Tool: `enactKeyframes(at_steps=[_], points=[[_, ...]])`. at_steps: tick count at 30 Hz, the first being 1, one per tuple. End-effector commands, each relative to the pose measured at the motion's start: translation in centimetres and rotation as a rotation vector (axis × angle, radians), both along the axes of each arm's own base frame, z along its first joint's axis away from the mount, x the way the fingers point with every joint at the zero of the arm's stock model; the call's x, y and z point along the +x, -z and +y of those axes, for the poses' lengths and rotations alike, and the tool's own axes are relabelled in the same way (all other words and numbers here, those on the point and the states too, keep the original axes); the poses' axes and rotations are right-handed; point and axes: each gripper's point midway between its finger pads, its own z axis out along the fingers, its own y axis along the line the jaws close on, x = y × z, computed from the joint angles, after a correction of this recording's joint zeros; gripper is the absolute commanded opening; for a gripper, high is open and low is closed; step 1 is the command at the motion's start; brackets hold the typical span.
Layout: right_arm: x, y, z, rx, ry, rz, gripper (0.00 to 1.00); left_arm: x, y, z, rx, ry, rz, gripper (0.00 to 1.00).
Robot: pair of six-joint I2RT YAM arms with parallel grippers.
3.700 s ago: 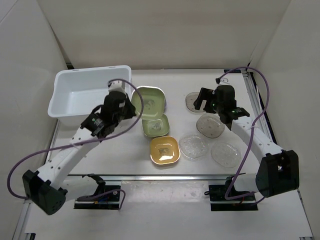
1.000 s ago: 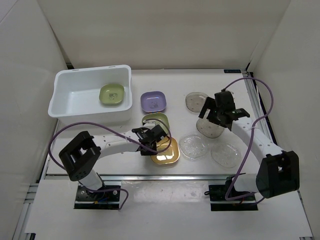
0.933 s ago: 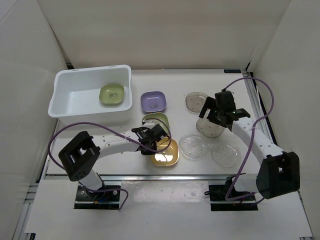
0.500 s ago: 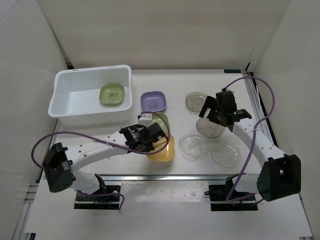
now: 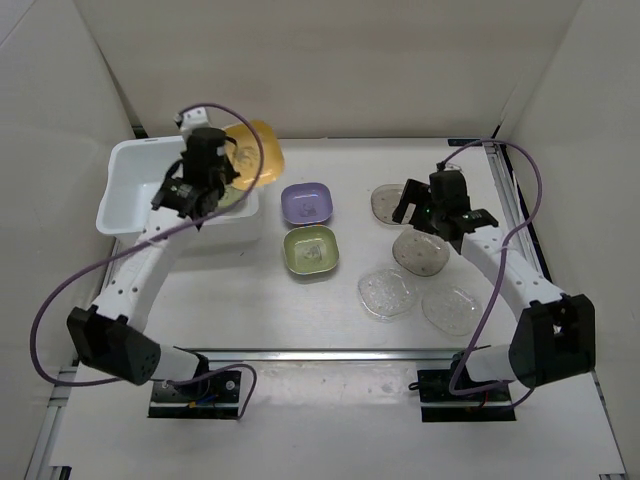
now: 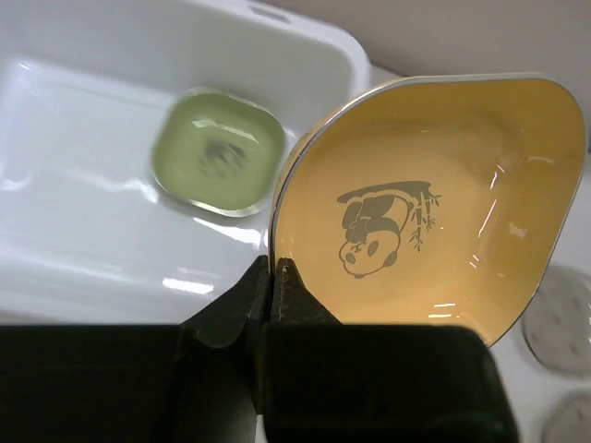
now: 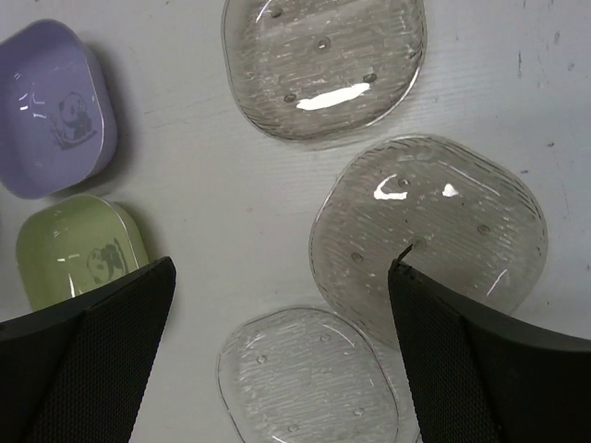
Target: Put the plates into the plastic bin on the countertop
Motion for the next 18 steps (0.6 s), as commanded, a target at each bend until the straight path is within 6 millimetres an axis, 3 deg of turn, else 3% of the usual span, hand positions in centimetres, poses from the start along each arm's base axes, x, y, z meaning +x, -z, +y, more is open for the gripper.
enactKeyframes(at_steps=[1, 3, 4, 8, 9, 18], points=[[2.9, -2.6, 0.4, -0.002, 0.002, -0.082, 0.98, 4.1, -1.3, 4.9, 0.041, 0.015, -0.028, 0.10], [3.6, -1.8, 0.9, -0.008, -0.001, -0.059, 0.98, 6.0, 1.5, 6.1, 0.044, 0.051, 0.035, 0.10], [4.3, -1.6, 1.1, -0.012, -0.002, -0.054, 0.97, 7.1, 3.6, 7.9, 0.089, 0.064, 0.086, 0.10], [5.8, -1.1, 1.4, -0.018, -0.009, -0.037, 0.96, 8.8, 8.0, 9.7, 0.118, 0.116, 0.182, 0.10], [6.1, -1.0, 1.5, -0.020, -0.009, -0.031, 0.96, 9.0, 8.9, 11.6, 0.116, 0.094, 0.203, 0.10], [8.4, -0.3, 2.9, -0.011, -0.025, -0.004, 0.97, 12.5, 16.6, 13.3, 0.075, 0.100, 0.343, 0.10]])
